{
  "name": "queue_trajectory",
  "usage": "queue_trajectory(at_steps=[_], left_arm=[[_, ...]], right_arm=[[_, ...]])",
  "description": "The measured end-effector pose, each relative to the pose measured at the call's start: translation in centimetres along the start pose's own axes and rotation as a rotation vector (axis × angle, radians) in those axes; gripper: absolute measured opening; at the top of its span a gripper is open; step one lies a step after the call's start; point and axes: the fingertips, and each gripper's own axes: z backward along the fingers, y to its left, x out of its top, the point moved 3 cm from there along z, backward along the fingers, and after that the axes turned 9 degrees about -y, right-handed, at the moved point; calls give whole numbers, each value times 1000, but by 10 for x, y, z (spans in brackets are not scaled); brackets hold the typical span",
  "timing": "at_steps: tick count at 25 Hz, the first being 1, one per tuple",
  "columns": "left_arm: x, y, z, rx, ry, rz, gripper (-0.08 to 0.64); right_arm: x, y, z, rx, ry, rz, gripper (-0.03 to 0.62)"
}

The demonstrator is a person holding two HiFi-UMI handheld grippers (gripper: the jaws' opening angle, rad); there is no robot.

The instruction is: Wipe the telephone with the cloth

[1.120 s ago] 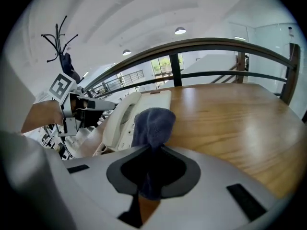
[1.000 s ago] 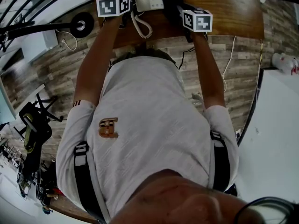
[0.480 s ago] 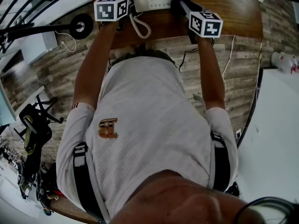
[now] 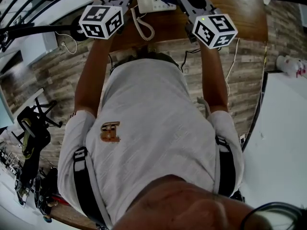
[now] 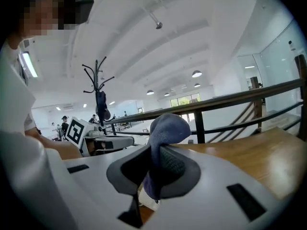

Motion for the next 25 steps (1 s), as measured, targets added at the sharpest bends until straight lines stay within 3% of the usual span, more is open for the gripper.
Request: queue_trajectory(at_steps=[4, 10, 18, 25], left_arm=[[32, -16, 15, -35, -108, -99, 29], [69, -34, 36, -68, -223, -165, 26], [89, -45, 51, -91, -305, -204, 21], [89, -44, 57, -92, -326, -195, 18]], right_arm=[[26, 25, -3, 56, -75, 47, 60], [55, 58, -2, 119, -188, 146, 60], [69, 93, 3, 184, -307, 229, 60], [67, 102, 9, 194, -361, 237, 60]])
